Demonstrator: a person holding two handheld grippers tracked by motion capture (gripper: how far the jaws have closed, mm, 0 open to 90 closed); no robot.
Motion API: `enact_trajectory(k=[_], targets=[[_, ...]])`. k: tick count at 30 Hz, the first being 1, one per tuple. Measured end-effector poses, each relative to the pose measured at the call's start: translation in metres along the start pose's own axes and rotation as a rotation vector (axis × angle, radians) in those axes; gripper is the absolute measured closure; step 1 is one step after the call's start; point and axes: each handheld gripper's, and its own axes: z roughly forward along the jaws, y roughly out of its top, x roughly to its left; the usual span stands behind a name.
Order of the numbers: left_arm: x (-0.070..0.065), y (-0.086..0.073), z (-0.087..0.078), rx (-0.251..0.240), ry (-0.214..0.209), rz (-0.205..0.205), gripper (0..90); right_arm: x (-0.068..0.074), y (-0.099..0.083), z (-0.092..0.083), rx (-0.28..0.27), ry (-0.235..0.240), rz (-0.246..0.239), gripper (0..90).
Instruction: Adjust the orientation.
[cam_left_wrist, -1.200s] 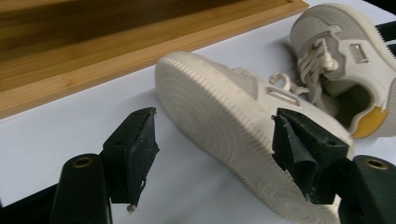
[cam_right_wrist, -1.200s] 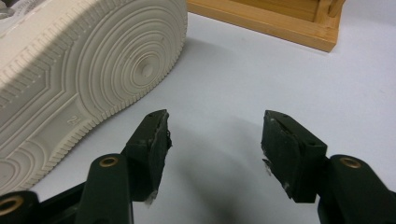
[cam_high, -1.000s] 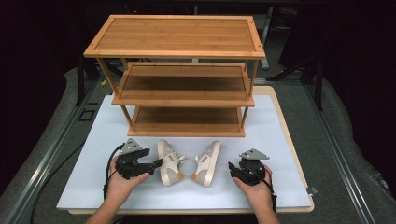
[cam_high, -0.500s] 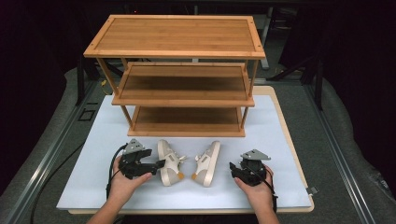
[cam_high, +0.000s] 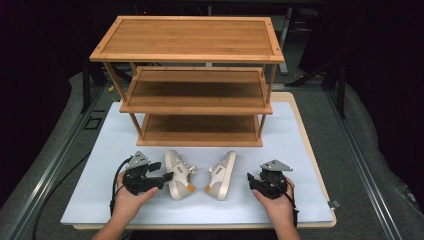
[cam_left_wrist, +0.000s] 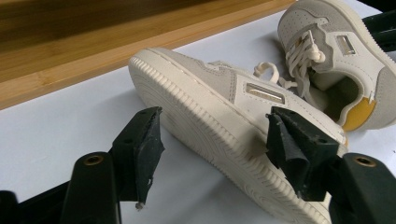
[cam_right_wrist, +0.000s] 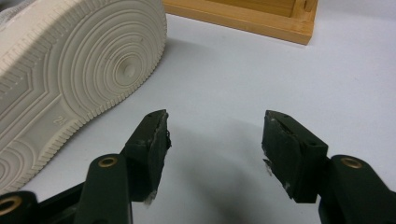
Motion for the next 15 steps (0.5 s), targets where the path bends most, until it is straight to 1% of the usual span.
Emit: enact_trajectory(k=[2, 4, 9, 10, 15], targets=[[0.001, -0.002, -0.003, 0.001, 0.004, -0.009, 36.2, 0.0, 0.0, 0.0, -0.002, -0.001, 0.002, 40.4], [0.003, -0.003, -0.006, 0.008, 0.009, -0.004, 37.3, 0.0, 0.0, 0.0, -0.003, -0.005, 0.006, 40.4], [0.009, -0.01, -0.015, 0.029, 0.03, -0.015, 41.9, -0.001, 0.001, 0.001, 0.001, 0.006, 0.01, 40.6], [0.012, -0.012, -0.017, 0.037, 0.039, -0.025, 41.8, -0.001, 0.001, 0.001, 0.001, 0.008, 0.01, 40.7], [0.019, -0.022, -0.021, 0.053, 0.044, -0.072, 42.0, -0.002, 0.002, 0.001, 0.0, 0.014, 0.02, 40.8]])
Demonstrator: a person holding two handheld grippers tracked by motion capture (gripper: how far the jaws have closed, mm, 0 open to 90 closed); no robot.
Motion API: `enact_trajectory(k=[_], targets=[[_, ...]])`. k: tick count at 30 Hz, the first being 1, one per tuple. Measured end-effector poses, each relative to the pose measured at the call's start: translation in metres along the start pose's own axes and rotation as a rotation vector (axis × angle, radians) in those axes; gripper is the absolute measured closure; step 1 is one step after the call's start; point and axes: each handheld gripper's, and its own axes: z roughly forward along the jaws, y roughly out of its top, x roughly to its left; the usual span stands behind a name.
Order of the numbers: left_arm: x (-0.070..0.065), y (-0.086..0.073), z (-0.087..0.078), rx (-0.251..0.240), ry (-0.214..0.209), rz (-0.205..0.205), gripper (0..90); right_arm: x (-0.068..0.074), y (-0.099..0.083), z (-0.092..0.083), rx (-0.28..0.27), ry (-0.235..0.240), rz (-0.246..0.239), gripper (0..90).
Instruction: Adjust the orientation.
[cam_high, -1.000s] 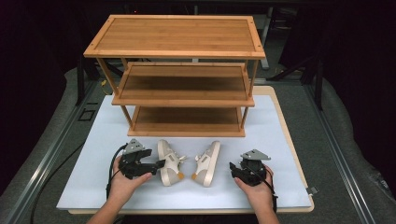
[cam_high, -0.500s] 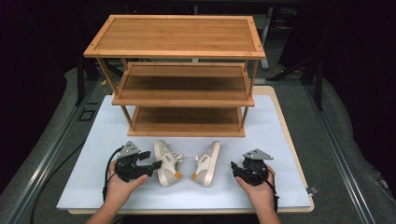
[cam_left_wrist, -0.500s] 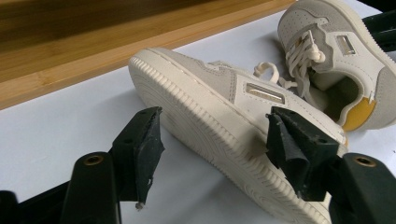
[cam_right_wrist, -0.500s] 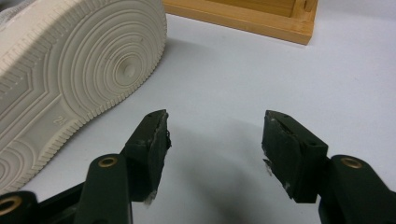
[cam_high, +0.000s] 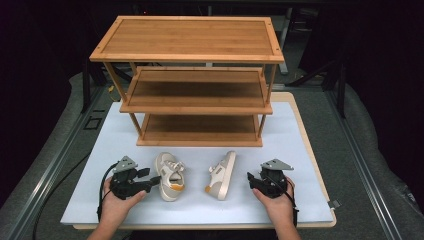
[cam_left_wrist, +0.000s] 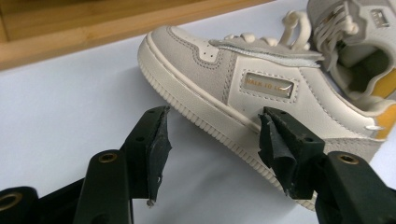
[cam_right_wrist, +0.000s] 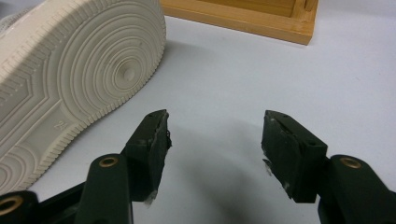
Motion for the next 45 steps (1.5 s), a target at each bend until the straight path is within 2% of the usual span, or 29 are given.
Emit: enact_trajectory(k=[6, 9, 13, 16, 17, 19, 20, 21, 22, 23, 25, 27, 32, 34, 38, 42, 43, 45], targets=[[0.004, -0.011, -0.002, 0.037, 0.04, -0.002, 48.6, 0.0, 0.0, 0.0, -0.001, 0.005, 0.002, 41.3], [0.006, -0.014, -0.002, 0.046, 0.042, -0.011, 48.6, 0.001, 0.0, 0.0, -0.003, 0.007, -0.001, 41.5], [0.008, -0.015, -0.001, 0.071, 0.079, 0.004, 48.3, 0.001, 0.001, -0.001, -0.005, 0.012, 0.001, 42.4], [0.011, -0.016, -0.001, 0.083, 0.091, -0.016, 48.3, 0.002, 0.001, -0.002, -0.009, 0.011, -0.004, 42.9], [0.013, -0.017, -0.001, 0.081, 0.083, -0.031, 48.0, 0.002, 0.001, -0.002, -0.011, 0.016, -0.002, 43.1], [0.015, -0.017, -0.002, 0.077, 0.071, -0.046, 47.2, 0.004, 0.002, -0.005, -0.029, 0.031, -0.002, 43.6], [0.014, -0.017, -0.003, 0.072, 0.077, -0.041, 46.9, 0.006, 0.003, -0.009, -0.051, 0.023, -0.005, 43.6], [0.014, -0.016, -0.004, 0.068, 0.085, -0.031, 46.7, 0.009, 0.005, -0.013, -0.07, 0.045, -0.005, 43.6], [0.012, -0.015, -0.005, 0.053, 0.092, -0.029, 46.7, 0.013, 0.007, -0.018, -0.091, 0.036, -0.007, 43.6], [0.011, -0.014, -0.007, 0.036, 0.084, -0.031, 45.8, 0.016, 0.008, -0.021, -0.123, 0.09, -0.011, 43.6], [0.009, -0.012, -0.01, 0.016, 0.076, -0.032, 44.9, 0.026, 0.011, -0.027, -0.142, 0.085, -0.019, 43.4], [0.008, -0.011, -0.011, 0.007, 0.064, -0.032, 44.4, 0.034, 0.013, -0.03, -0.159, 0.101, -0.044, 43.4], [0.005, -0.007, -0.017, -0.03, 0.041, -0.045, 43.0, 0.056, 0.016, -0.027, -0.146, 0.159, -0.091, 43.0], [0.004, -0.005, -0.019, -0.038, 0.025, -0.054, 42.5, 0.059, 0.016, -0.027, -0.146, 0.171, -0.098, 42.9], [-0.001, -0.004, -0.019, -0.058, -0.011, -0.078, 41.3, 0.067, 0.017, -0.023, -0.133, 0.177, -0.119, 42.9], [-0.005, -0.003, -0.017, -0.043, -0.024, -0.068, 40.8, 0.07, 0.016, -0.02, -0.112, 0.148, -0.134, 43.4], [-0.006, -0.004, -0.015, -0.038, -0.027, -0.071, 40.8, 0.069, 0.016, -0.02, -0.116, 0.167, -0.127, 43.1], [-0.007, -0.004, -0.012, -0.02, -0.031, -0.068, 40.9, 0.068, 0.016, -0.02, -0.111, 0.163, -0.122, 43.2]])
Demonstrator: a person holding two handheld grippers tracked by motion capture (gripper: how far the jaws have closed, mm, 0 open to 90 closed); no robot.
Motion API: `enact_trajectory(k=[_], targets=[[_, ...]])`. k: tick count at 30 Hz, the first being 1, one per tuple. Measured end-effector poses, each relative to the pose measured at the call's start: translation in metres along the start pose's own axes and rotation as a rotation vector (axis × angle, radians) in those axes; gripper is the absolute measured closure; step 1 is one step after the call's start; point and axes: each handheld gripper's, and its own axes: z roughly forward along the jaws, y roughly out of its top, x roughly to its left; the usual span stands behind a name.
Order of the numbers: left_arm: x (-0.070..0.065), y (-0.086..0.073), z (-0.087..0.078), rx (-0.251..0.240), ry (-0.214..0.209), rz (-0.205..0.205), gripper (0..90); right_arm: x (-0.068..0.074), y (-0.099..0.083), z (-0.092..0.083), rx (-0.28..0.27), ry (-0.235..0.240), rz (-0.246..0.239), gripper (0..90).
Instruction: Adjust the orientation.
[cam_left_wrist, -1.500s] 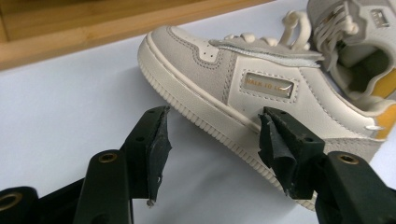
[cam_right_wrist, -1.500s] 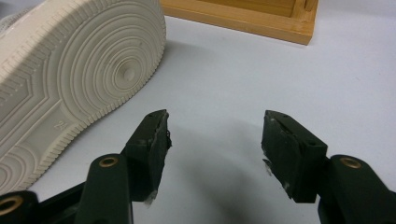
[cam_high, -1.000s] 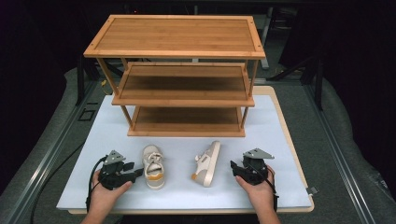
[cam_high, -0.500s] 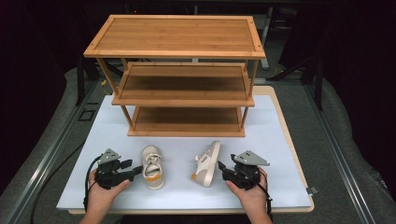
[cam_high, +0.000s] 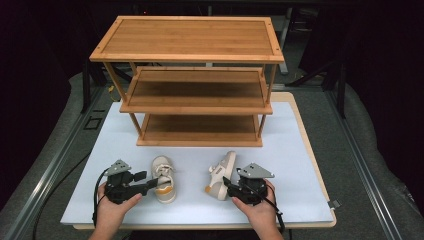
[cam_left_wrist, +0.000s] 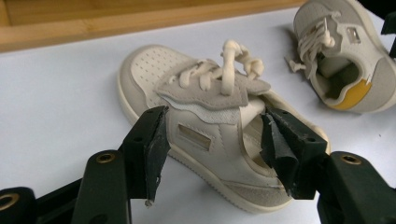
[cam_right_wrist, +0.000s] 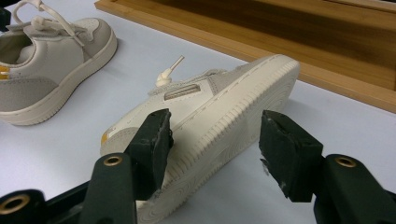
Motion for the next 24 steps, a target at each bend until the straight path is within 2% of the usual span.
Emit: enact_trajectory(k=[2, 6, 9, 10, 15, 17, 19, 20, 24], targets=[[-0.002, -0.001, 0.004, 0.028, 0.0, 0.006, 41.2, -0.001, 0.0, 0.0, 0.001, 0.004, 0.007, 43.0], [-0.004, -0.001, 0.01, 0.046, 0.011, 0.001, 46.8, -0.001, 0.0, -0.001, 0.005, -0.003, 0.008, 44.0], [-0.005, 0.0, 0.013, 0.047, 0.041, 0.022, 50.2, -0.002, 0.0, -0.003, 0.013, -0.002, 0.016, 47.0], [-0.005, 0.001, 0.013, 0.044, 0.044, 0.02, 50.9, -0.002, 0.0, -0.005, 0.018, -0.017, 0.015, 47.9], [0.001, 0.002, 0.017, 0.035, 0.025, -0.009, 53.3, -0.008, -0.003, -0.009, 0.036, -0.052, 0.035, 50.9], [0.002, 0.004, 0.019, 0.033, 0.026, -0.004, 54.5, -0.012, -0.004, -0.009, 0.038, -0.05, 0.059, 50.9], [0.003, 0.005, 0.021, 0.031, 0.028, 0.003, 55.2, -0.014, -0.006, -0.01, 0.033, -0.024, 0.079, 50.9], [0.003, 0.006, 0.022, 0.031, 0.028, 0.005, 55.4, -0.014, -0.006, -0.01, 0.032, -0.041, 0.079, 51.0], [0.004, 0.009, 0.026, 0.021, 0.021, 0.01, 55.7, -0.015, -0.008, -0.011, 0.029, -0.044, 0.088, 51.6]])
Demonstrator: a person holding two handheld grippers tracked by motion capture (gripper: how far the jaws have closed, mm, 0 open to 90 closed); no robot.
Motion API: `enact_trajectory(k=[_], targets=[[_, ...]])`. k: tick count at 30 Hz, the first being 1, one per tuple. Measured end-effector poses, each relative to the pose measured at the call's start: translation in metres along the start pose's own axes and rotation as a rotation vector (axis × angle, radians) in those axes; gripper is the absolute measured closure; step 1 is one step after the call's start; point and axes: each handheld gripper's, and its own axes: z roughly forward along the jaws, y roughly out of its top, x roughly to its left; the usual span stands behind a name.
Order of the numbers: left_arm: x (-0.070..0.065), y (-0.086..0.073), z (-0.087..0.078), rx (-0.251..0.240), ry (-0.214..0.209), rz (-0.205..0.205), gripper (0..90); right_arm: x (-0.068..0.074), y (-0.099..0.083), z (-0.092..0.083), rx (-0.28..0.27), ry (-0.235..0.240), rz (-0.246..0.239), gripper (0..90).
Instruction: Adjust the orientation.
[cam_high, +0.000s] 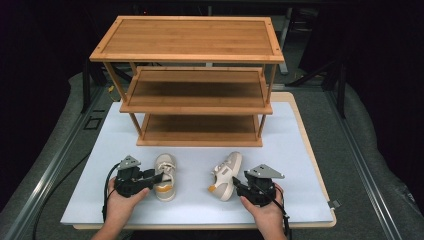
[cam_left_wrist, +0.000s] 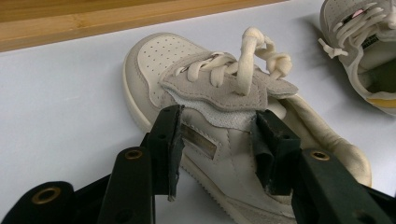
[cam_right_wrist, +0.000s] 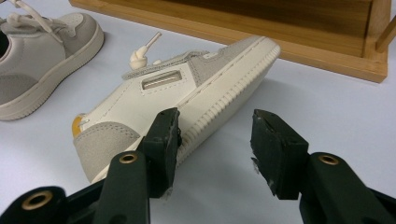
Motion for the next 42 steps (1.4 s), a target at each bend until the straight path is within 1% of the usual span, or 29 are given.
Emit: enact_trajectory(k=[1, 3, 4, 6, 7, 8, 11, 14, 15, 16, 20, 22, 25, 28, 29, 30, 31, 32, 33, 34, 36, 38, 39, 42], targets=[[0.0, 0.0, 0.001, -0.001, -0.002, 0.001, 55.7, 0.0, -0.001, -0.001, 0.007, -0.015, -0.003, 51.7], [0.001, 0.002, 0.003, -0.005, -0.006, 0.012, 55.8, -0.002, -0.002, -0.002, 0.005, -0.011, 0.006, 51.8], [0.002, 0.003, 0.004, -0.008, -0.013, 0.014, 55.8, -0.003, -0.002, -0.002, 0.007, -0.016, 0.006, 51.8], [0.004, 0.003, 0.006, -0.014, -0.022, 0.014, 55.8, -0.005, -0.003, -0.003, 0.015, -0.017, 0.021, 51.7], [0.004, 0.004, 0.007, -0.017, -0.027, 0.012, 55.8, -0.006, -0.004, -0.004, 0.021, -0.007, 0.027, 51.6], [0.005, 0.004, 0.008, -0.017, -0.03, 0.017, 55.8, -0.008, -0.004, -0.004, 0.03, -0.014, 0.034, 51.6], [0.006, 0.006, 0.009, -0.019, -0.036, 0.022, 55.8, -0.012, -0.005, -0.005, 0.052, -0.016, 0.058, 51.4], [0.006, 0.006, 0.01, -0.018, -0.038, 0.026, 55.8, -0.014, -0.007, -0.007, 0.085, -0.046, 0.061, 52.2], [0.006, 0.006, 0.01, -0.019, -0.039, 0.024, 55.8, -0.014, -0.009, -0.007, 0.089, -0.059, 0.058, 52.7], [0.006, 0.006, 0.01, -0.019, -0.038, 0.024, 55.7, -0.015, -0.011, -0.008, 0.096, -0.063, 0.066, 53.1], [0.005, 0.005, 0.009, -0.018, -0.029, 0.024, 55.6, -0.017, -0.013, -0.008, 0.099, -0.062, 0.067, 52.4], [0.005, 0.004, 0.009, -0.022, -0.029, 0.016, 55.4, -0.019, -0.014, -0.008, 0.104, -0.068, 0.073, 52.0], [0.005, 0.003, 0.009, -0.029, -0.032, -0.001, 55.0, -0.024, -0.017, -0.008, 0.127, -0.081, 0.083, 52.8], [0.006, 0.003, 0.009, -0.029, -0.039, -0.007, 54.5, -0.03, -0.021, -0.005, 0.173, -0.098, 0.094, 53.7], [0.006, 0.003, 0.009, -0.027, -0.041, -0.009, 54.3, -0.033, -0.022, -0.004, 0.193, -0.09, 0.103, 52.9], [0.007, 0.003, 0.009, -0.025, -0.045, -0.01, 54.2, -0.035, -0.023, -0.003, 0.196, -0.081, 0.114, 52.3], [0.007, 0.002, 0.009, -0.025, -0.047, -0.012, 54.0, -0.037, -0.023, -0.003, 0.196, -0.073, 0.135, 51.5], [0.007, 0.002, 0.008, -0.023, -0.05, -0.016, 54.0, -0.038, -0.023, -0.003, 0.192, -0.072, 0.142, 51.5], [0.007, 0.002, 0.008, -0.023, -0.054, -0.02, 53.7, -0.039, -0.023, -0.004, 0.187, -0.088, 0.147, 51.4], [0.008, 0.001, 0.007, -0.024, -0.056, -0.022, 53.6, -0.038, -0.022, -0.004, 0.181, -0.101, 0.139, 51.0], [0.008, 0.001, 0.007, -0.023, -0.063, -0.029, 53.4, -0.037, -0.021, -0.006, 0.176, -0.108, 0.126, 50.5], [0.008, 0.0, 0.006, -0.023, -0.063, -0.036, 53.3, -0.035, -0.02, -0.008, 0.155, -0.116, 0.133, 50.3], [0.008, 0.0, 0.006, -0.023, -0.059, -0.036, 53.3, -0.034, -0.019, -0.009, 0.134, -0.125, 0.136, 50.2], [0.006, 0.0, 0.005, -0.026, -0.049, -0.024, 53.1, -0.031, -0.015, -0.018, 0.07, -0.121, 0.145, 50.4]])
